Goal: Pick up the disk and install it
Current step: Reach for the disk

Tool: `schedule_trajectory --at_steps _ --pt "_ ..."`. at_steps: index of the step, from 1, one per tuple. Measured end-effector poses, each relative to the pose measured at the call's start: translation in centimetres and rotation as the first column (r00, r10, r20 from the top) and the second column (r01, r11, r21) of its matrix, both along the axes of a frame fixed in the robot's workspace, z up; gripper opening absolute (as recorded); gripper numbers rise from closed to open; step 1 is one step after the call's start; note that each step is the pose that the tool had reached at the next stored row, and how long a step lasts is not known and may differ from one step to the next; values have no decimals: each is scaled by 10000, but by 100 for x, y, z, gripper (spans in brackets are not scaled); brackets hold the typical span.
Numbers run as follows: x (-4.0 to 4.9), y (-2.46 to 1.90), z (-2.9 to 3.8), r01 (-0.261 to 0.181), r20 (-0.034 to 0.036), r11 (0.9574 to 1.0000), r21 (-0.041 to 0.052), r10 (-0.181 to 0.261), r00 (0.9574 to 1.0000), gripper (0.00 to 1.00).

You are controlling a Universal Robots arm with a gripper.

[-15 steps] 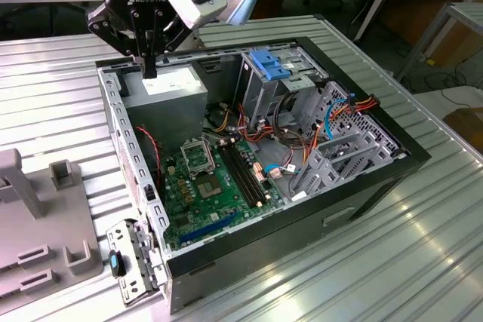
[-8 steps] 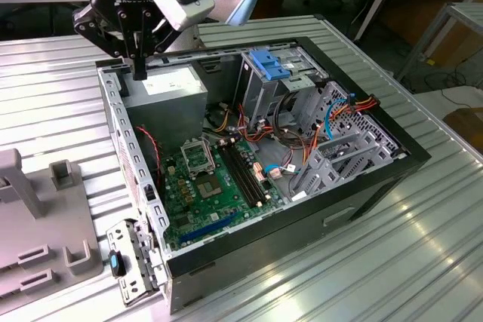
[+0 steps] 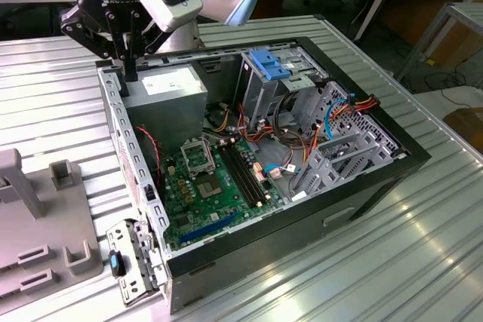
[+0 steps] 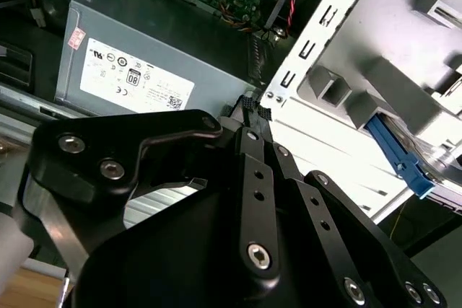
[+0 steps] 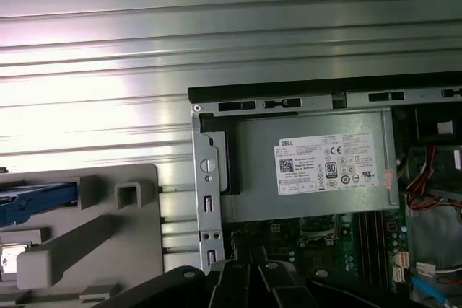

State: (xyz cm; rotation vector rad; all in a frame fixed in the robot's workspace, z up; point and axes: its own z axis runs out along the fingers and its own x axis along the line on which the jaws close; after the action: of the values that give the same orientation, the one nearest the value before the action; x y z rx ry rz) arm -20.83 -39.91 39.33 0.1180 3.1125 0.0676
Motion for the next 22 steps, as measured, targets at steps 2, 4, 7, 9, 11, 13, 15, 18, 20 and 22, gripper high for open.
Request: schedule_trajectory --at_steps 2,4,7,9,11,13,15,18,20,22 --pt "-32 0 0 0 0 10000 0 0 10000 11" --pt "-68 0 0 -1 0 10000 0 1 10000 11" --pt "-139 -1 0 0 0 10000 0 0 10000 11" --pt "-167 -2 0 0 1 10000 0 0 10000 11" --pt "-199 -2 0 0 0 10000 0 0 10000 11" --pt "-230 -2 1 0 -1 10000 -1 0 10000 11" --pt "-270 -2 0 -1 0 10000 0 1 10000 11" --pt "-333 -3 0 0 1 10000 0 0 10000 11" --pt "-358 -3 0 0 0 10000 0 0 10000 11" --pt "-386 -3 0 0 1 10000 0 0 10000 11"
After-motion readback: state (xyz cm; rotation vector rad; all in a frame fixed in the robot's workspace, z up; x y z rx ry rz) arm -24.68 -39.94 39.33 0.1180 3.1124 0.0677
